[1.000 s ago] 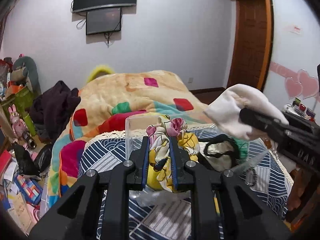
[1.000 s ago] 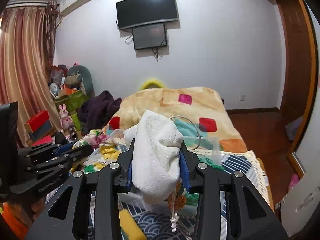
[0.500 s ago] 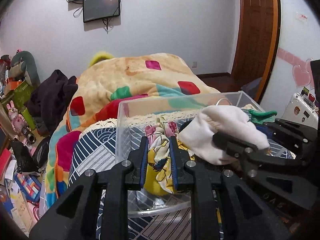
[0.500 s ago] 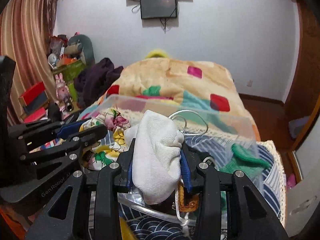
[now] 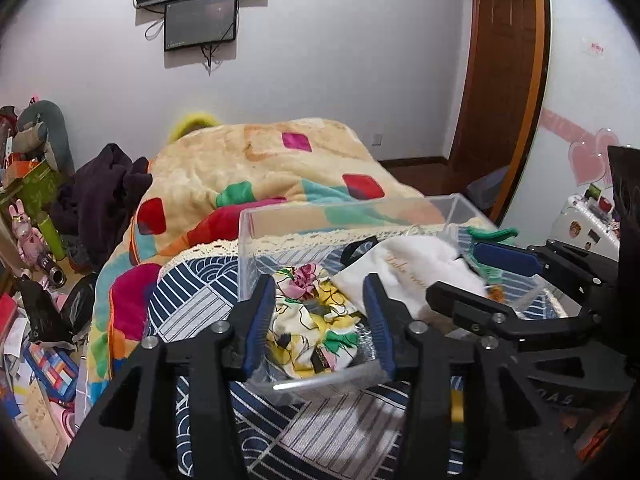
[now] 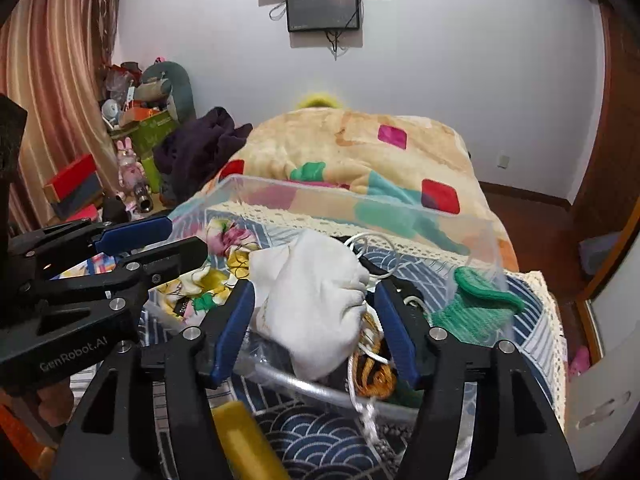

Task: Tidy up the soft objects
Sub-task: 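Place floral cloth into box with left tool while right tool places white cloth, then grasp yellow-green sponge with left tool while right tool grasps braided cord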

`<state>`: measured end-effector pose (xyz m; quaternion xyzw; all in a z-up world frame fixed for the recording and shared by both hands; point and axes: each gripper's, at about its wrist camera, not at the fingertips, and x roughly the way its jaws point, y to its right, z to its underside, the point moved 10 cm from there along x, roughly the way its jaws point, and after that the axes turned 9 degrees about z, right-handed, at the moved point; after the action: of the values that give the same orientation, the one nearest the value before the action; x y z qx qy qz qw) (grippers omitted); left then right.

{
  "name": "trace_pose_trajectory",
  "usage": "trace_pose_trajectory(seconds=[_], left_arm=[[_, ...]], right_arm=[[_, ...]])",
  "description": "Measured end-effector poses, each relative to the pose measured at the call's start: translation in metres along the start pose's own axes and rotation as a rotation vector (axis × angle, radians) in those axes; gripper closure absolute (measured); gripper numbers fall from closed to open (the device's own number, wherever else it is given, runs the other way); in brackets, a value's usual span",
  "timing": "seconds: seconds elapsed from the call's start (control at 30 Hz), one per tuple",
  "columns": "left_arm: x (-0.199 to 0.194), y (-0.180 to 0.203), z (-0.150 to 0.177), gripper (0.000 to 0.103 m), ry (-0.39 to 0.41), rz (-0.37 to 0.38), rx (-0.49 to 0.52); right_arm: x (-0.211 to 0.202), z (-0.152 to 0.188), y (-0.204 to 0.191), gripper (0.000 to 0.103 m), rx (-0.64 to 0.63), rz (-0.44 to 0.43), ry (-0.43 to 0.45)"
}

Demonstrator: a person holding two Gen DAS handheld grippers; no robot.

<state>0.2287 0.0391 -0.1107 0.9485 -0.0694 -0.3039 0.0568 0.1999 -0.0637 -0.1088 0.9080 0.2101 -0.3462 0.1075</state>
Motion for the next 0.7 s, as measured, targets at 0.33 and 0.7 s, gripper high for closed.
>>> trace_pose_trajectory(seconds=[0.33, 0.7], left_arm=[[-0.042, 0.020, 0.000, 0.018, 0.085, 0.013, 0.020], [-0.023, 0.060, 0.058, 0.010, -0.021, 0.096, -0.009]], right_arm=[[-0.057, -0.007, 0.019, 0.023, -0.014, 0.082, 0.140], [-0.049, 0.040, 0.058, 0.022, 0.110, 0.145, 0.068]])
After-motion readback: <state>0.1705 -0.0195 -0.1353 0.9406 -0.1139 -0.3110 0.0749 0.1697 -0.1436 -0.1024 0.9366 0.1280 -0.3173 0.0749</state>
